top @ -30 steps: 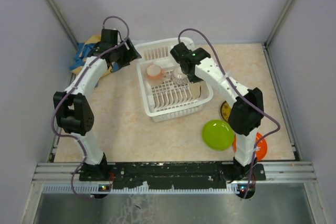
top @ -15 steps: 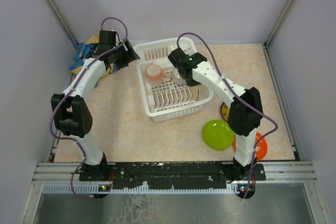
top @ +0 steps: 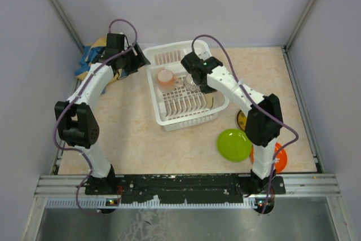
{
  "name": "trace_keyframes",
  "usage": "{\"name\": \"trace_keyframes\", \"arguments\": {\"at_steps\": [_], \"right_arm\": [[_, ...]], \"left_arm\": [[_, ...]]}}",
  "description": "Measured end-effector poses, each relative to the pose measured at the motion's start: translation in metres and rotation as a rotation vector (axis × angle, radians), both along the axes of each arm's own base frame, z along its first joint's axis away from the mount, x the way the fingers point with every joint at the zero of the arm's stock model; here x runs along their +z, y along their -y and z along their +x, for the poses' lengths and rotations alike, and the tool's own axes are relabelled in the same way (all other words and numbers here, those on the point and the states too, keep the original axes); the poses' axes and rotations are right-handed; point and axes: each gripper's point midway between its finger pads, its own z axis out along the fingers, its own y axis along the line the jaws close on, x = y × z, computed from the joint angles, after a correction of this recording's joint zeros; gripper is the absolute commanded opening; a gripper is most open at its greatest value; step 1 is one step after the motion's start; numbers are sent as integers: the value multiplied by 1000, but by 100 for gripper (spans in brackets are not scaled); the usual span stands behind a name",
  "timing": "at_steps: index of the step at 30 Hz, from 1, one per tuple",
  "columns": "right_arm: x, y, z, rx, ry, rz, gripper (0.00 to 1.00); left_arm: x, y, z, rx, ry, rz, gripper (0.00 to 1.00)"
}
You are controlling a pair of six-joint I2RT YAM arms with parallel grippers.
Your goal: Load the mixed dishes into the dish rack
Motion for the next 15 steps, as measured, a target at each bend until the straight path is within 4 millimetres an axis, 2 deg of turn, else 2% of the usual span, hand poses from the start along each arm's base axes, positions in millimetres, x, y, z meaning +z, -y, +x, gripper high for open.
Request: {"name": "trace_keyframes", "arguments": {"at_steps": [3, 6, 10, 11, 13, 15], "right_arm": [[-2, -2, -3, -12, -11, 21, 6], [-12, -2, -13, -19, -61, 28, 8], [-13, -2, -14, -27, -67, 40, 12], [-13, -3, -15, -27, -70, 42, 15], [-14, -3, -17, -23, -84, 42, 29], [-16, -4, -22, -22, -109, 53, 37]], "left_arm": [[-1, 0, -1, -2, -2, 2, 77], [-3, 0, -1, -2, -6, 4, 77], [-4, 0, -2, -4, -7, 6, 78], [-4, 0, -2, -5, -7, 6, 77], [-4, -1, -2, -5, -8, 6, 78], [-5, 0, -2, -6, -10, 6, 78]]}}
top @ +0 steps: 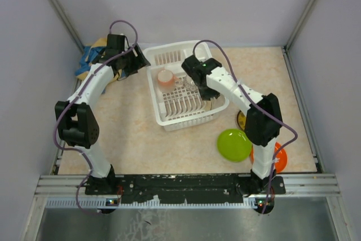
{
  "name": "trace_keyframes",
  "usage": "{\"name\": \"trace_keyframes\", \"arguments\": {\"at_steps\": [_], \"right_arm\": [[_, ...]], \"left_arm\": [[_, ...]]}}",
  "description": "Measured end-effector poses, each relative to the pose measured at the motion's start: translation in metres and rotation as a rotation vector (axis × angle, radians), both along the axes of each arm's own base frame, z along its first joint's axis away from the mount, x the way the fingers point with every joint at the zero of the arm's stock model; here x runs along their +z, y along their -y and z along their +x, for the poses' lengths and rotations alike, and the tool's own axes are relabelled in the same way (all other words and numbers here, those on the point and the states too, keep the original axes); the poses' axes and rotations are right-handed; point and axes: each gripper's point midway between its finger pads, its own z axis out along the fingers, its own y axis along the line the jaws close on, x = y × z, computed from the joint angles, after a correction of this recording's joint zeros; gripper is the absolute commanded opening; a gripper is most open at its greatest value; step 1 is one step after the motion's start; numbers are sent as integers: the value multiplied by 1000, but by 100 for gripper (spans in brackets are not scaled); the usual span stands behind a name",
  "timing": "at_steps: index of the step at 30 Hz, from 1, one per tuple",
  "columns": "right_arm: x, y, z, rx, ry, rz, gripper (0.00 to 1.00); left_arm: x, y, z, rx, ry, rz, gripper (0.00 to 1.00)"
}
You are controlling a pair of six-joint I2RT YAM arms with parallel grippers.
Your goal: Load the mixed dishes into the dish rack
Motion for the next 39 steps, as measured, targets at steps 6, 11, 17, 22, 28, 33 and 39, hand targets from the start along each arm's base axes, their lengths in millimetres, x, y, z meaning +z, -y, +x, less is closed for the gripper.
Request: {"name": "trace_keyframes", "arguments": {"at_steps": [6, 11, 17, 22, 28, 33, 39], "right_arm": [[-3, 1, -9, 5, -43, 1, 55], [-2, 0, -10, 7, -50, 9, 60], [12, -6, -7, 12, -28, 48, 65], [40, -9, -6, 19, 29, 105, 66], [85, 11, -7, -12, 119, 191, 67], [103, 53, -10, -113, 157, 278, 67], [82, 64, -31, -140, 79, 311, 67]], "left_arm": [[-3, 1, -2, -6, -7, -3, 78], [-3, 2, -2, -12, -9, -7, 78], [-3, 2, -2, -16, -6, -6, 78], [-3, 2, -2, -30, 0, 6, 79], [6, 8, 16, -88, 49, 26, 81], [8, 14, 49, -149, 116, 57, 82], [5, 16, 89, -212, 196, 125, 83]]}}
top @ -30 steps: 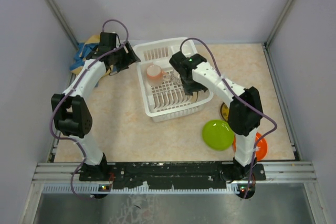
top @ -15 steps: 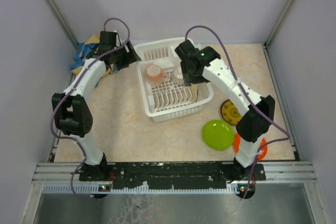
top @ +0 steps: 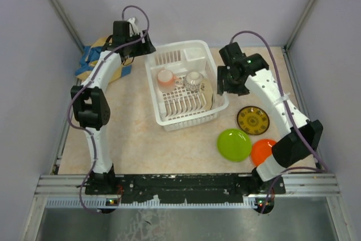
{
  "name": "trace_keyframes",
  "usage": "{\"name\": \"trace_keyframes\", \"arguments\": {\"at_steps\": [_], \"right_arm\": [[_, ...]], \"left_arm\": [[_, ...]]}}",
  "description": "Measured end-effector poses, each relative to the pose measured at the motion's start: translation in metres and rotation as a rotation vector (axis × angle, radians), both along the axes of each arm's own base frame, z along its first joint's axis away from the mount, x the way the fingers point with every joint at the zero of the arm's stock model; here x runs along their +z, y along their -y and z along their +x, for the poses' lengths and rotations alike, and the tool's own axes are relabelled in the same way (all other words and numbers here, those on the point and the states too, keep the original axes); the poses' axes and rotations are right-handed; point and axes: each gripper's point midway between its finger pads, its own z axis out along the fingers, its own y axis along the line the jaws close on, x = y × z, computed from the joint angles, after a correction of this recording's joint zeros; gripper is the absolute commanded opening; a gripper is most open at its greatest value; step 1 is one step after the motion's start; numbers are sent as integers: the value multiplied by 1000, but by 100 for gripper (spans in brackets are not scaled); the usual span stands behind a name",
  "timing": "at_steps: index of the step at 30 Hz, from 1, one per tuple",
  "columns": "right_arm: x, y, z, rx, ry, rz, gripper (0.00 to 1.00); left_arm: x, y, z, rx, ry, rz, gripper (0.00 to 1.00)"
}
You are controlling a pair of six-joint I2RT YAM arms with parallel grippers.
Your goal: Load the mixed dishes into the dish rack
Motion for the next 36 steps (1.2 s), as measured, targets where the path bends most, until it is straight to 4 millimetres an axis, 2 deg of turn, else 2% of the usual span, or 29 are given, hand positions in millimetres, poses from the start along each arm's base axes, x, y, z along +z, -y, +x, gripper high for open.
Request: {"name": "trace_keyframes", "arguments": {"at_steps": [5, 11, 15, 19, 20, 22, 25, 29, 33, 36], "right_arm": [[-24, -7, -16, 25, -93, 25, 65], [-37, -13, -26, 36, -148, 57, 62], [-48, -13, -34, 37, -185, 62, 60], [-48, -11, -42, 38, -193, 74, 55], [-46, -11, -44, 39, -185, 79, 53], [-42, -9, -47, 40, -172, 89, 45], [-43, -5, -57, 42, -171, 91, 32], [-56, -1, -69, 39, -212, 81, 29], [-70, 2, -77, 39, -255, 72, 28], [-75, 1, -76, 40, -262, 71, 28]], "left_arm": [[-3, -1, 18, -43, 65, 58, 85], [-12, 0, 35, -62, 107, 93, 87], [-9, 0, 50, -59, 153, 103, 84], [-5, 0, 61, -48, 197, 107, 74], [-3, 0, 64, -47, 208, 107, 68], [0, 0, 70, -44, 229, 105, 54], [1, 2, 77, -46, 248, 103, 43], [-11, 6, 86, -70, 240, 84, 47], [-33, 8, 87, -103, 191, 51, 52], [-35, 10, 87, -122, 184, 28, 52]]}}
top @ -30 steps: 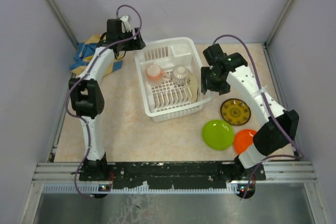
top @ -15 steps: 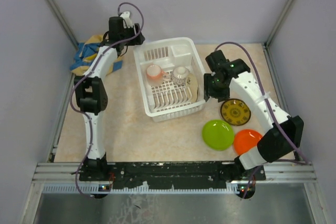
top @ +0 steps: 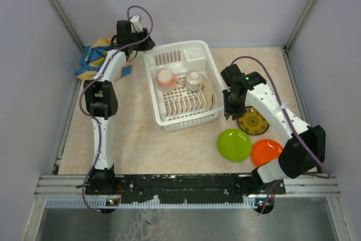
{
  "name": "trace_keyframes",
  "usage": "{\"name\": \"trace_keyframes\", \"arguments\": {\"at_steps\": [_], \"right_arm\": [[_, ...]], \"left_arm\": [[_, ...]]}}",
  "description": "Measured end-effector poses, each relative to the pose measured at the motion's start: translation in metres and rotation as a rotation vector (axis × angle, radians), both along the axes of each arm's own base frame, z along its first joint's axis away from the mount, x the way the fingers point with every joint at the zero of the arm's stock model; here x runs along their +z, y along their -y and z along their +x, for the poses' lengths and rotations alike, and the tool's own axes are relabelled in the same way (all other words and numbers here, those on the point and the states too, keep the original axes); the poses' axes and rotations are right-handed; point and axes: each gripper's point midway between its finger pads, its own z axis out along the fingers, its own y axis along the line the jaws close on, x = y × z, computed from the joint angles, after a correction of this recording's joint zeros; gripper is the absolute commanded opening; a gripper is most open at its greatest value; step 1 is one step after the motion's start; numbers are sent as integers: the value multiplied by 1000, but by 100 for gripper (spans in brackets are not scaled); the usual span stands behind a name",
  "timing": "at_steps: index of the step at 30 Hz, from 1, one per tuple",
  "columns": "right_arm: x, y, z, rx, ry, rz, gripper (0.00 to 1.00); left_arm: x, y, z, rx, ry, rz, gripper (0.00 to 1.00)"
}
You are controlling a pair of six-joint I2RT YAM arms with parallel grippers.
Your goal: Load the mixed dishes into the dish rack
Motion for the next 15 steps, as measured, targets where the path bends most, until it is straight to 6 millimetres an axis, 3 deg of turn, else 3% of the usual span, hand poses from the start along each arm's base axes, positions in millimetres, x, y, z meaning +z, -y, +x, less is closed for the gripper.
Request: {"name": "trace_keyframes", "arguments": {"at_steps": [9, 15], "right_arm": [[-22, -9, 21, 16, -11, -11, 26], [-31, -4, 21, 35, -43, -54, 25]], "left_arm": [[-2, -1, -6, -22, -16, -12, 49], [-1, -11, -17, 0, -25, 14, 47]]}}
